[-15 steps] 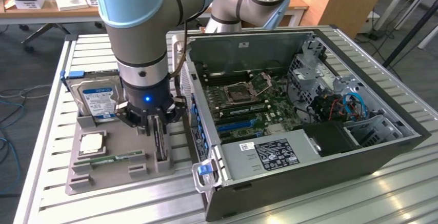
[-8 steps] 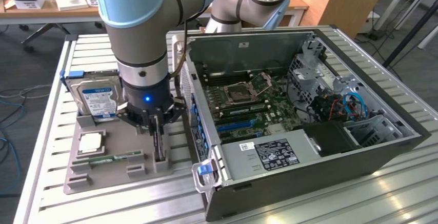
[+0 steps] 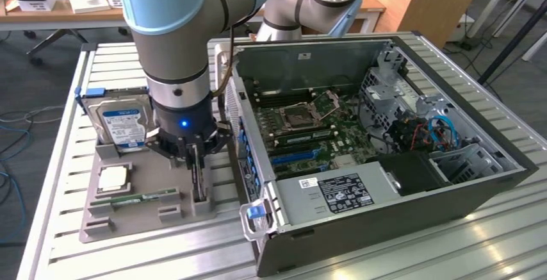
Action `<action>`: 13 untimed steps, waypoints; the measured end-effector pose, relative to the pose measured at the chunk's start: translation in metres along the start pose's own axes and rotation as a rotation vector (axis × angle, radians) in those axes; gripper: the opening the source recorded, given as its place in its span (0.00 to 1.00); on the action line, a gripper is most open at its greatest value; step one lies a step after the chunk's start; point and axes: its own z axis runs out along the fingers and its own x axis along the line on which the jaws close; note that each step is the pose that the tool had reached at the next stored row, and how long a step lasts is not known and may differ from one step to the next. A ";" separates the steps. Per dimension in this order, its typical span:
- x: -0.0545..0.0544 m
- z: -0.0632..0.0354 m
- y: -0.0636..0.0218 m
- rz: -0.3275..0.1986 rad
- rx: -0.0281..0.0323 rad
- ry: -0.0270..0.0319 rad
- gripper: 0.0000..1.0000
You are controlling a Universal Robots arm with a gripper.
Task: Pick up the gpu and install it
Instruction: 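Pick up the gpu and move the gpu toward the slot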
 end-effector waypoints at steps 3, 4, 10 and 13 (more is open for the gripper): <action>0.000 0.0000 0.0000 0.000 0.0000 0.0000 0.26; 0.000 0.0000 0.0000 0.000 0.0000 0.0000 0.26; 0.000 0.0000 0.0000 0.000 0.0000 0.0000 0.26; 0.000 0.0000 0.0000 0.000 0.0000 0.0000 0.26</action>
